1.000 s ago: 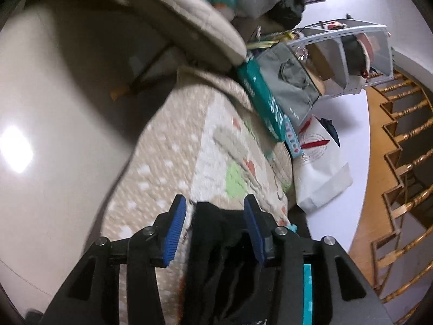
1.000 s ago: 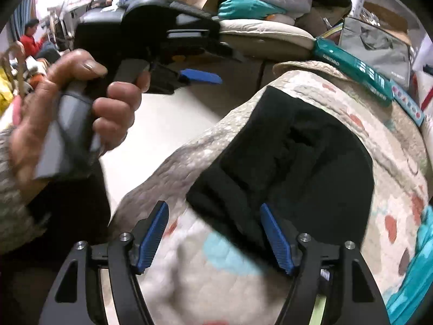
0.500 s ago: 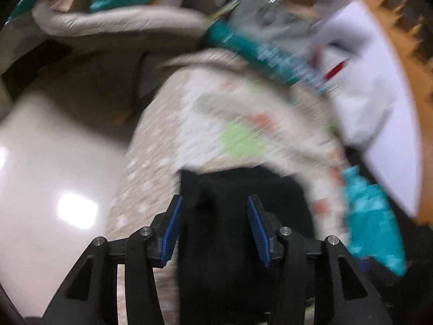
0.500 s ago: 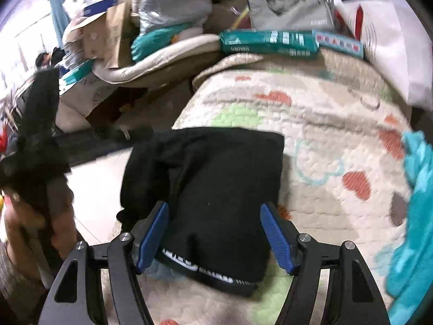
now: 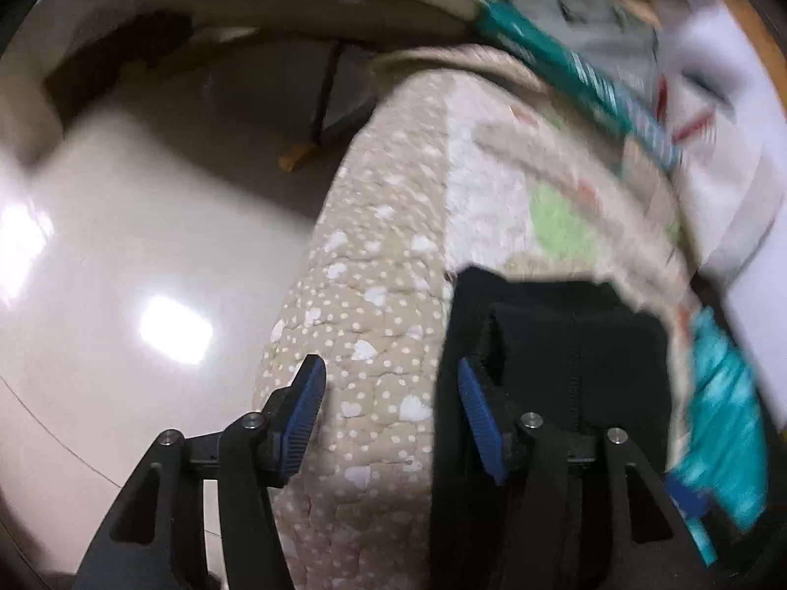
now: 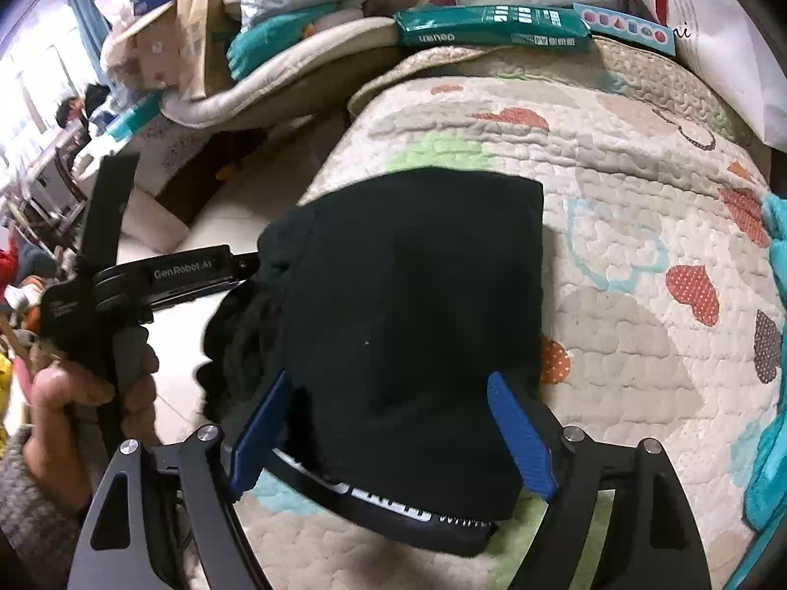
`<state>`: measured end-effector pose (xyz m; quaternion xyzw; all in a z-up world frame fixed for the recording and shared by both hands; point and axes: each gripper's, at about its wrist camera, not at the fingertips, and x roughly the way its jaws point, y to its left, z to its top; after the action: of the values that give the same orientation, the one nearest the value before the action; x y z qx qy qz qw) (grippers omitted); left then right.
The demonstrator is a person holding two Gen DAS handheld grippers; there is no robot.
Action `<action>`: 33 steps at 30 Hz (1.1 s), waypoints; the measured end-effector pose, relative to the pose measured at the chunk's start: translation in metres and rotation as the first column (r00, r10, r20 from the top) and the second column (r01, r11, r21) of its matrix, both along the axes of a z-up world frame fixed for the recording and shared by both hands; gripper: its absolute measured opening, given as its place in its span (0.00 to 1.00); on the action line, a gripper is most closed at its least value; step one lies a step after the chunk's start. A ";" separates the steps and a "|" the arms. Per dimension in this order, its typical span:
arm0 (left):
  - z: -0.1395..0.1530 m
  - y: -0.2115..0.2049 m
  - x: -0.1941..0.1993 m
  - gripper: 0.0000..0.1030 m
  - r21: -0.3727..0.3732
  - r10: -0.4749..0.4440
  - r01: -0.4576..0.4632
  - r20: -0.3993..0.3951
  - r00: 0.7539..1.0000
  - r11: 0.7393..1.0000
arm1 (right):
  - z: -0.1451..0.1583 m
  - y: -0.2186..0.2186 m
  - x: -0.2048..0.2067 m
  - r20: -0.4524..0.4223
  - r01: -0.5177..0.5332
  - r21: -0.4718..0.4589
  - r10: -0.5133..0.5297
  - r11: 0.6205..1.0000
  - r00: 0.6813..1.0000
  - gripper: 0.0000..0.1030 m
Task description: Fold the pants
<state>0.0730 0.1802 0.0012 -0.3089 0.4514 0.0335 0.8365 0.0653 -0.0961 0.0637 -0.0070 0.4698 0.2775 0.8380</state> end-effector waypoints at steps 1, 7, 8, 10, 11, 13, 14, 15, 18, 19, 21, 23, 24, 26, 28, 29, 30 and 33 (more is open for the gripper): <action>0.000 0.008 -0.004 0.54 -0.069 0.024 -0.022 0.025 0.999 0.997 | 0.004 -0.006 -0.001 -0.002 0.010 0.019 -0.010 1.000 1.000 0.83; 0.011 0.026 -0.025 0.56 -0.320 0.055 0.004 0.175 0.983 0.947 | 0.016 -0.049 0.006 -0.013 0.105 0.091 -0.104 0.990 0.994 0.84; 0.014 0.019 -0.025 0.56 -0.308 0.028 0.031 0.184 0.982 0.951 | 0.015 -0.057 0.010 -0.027 0.132 0.107 -0.130 0.985 0.991 0.84; 0.017 0.003 -0.023 0.57 -0.283 -0.026 0.078 0.183 0.983 0.956 | 0.011 -0.069 0.016 -0.060 0.169 0.144 -0.162 0.975 0.985 0.84; 0.017 -0.005 -0.022 0.57 -0.266 -0.051 0.097 0.174 0.983 0.959 | 0.009 -0.074 0.020 -0.081 0.185 0.164 -0.174 0.969 0.981 0.84; 0.011 -0.020 -0.019 0.57 -0.240 -0.092 0.124 0.140 0.986 0.963 | 0.004 -0.079 0.028 -0.117 0.208 0.191 -0.188 0.959 0.975 0.85; 0.007 -0.026 -0.016 0.57 -0.226 -0.111 0.135 0.114 0.987 0.965 | 0.001 -0.080 0.032 -0.138 0.215 0.207 -0.189 0.954 0.972 0.85; 0.003 -0.032 -0.012 0.58 -0.211 -0.129 0.144 0.084 0.988 0.967 | -0.001 -0.081 0.036 -0.154 0.218 0.220 -0.187 0.951 0.970 0.85; -0.003 -0.040 -0.009 0.63 -0.197 -0.155 0.164 0.063 0.986 0.966 | -0.012 -0.077 0.052 -0.211 0.225 0.262 -0.172 0.938 0.962 0.85; -0.003 -0.040 -0.008 0.63 -0.203 -0.162 0.172 0.069 0.984 0.964 | -0.016 -0.075 0.057 -0.229 0.223 0.276 -0.162 0.935 0.960 0.85; -0.002 -0.044 -0.006 0.63 -0.220 -0.185 0.201 0.089 0.979 0.955 | -0.027 -0.069 0.070 -0.260 0.228 0.295 -0.152 0.928 0.954 0.85; -0.001 -0.047 -0.005 0.60 -0.216 -0.209 0.228 0.107 0.972 0.949 | -0.043 -0.064 0.083 -0.302 0.232 0.326 -0.131 0.917 0.944 0.85; 0.000 -0.049 -0.004 0.50 -0.205 -0.225 0.244 0.113 0.968 0.948 | -0.050 -0.061 0.088 -0.325 0.237 0.335 -0.125 0.912 0.938 0.85; 0.002 -0.051 -0.003 0.42 -0.186 -0.242 0.261 0.118 0.963 0.947 | -0.058 -0.058 0.093 -0.348 0.252 0.365 -0.119 0.896 0.930 0.85; 0.002 -0.050 -0.002 0.37 -0.192 -0.240 0.259 0.116 0.964 0.946 | -0.059 -0.058 0.097 -0.374 0.260 0.416 -0.097 0.871 0.922 0.64; 0.002 -0.049 -0.004 0.35 -0.199 -0.237 0.256 0.118 0.964 0.946 | -0.059 -0.058 0.098 -0.391 0.264 0.428 -0.086 0.864 0.916 0.56; 0.005 -0.049 -0.003 0.33 -0.207 -0.230 0.252 0.123 0.965 0.945 | -0.055 -0.058 0.098 -0.394 0.264 0.432 -0.083 0.863 0.915 0.50; 0.014 -0.051 -0.002 0.32 -0.202 -0.220 0.245 0.140 0.965 0.948 | -0.038 -0.056 0.100 -0.361 0.232 0.429 -0.069 0.873 0.930 0.29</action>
<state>0.0711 0.1290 0.0153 -0.3444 0.4366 -0.1329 0.8204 0.1649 -0.1520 0.0257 0.2783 0.5238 0.3119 0.7422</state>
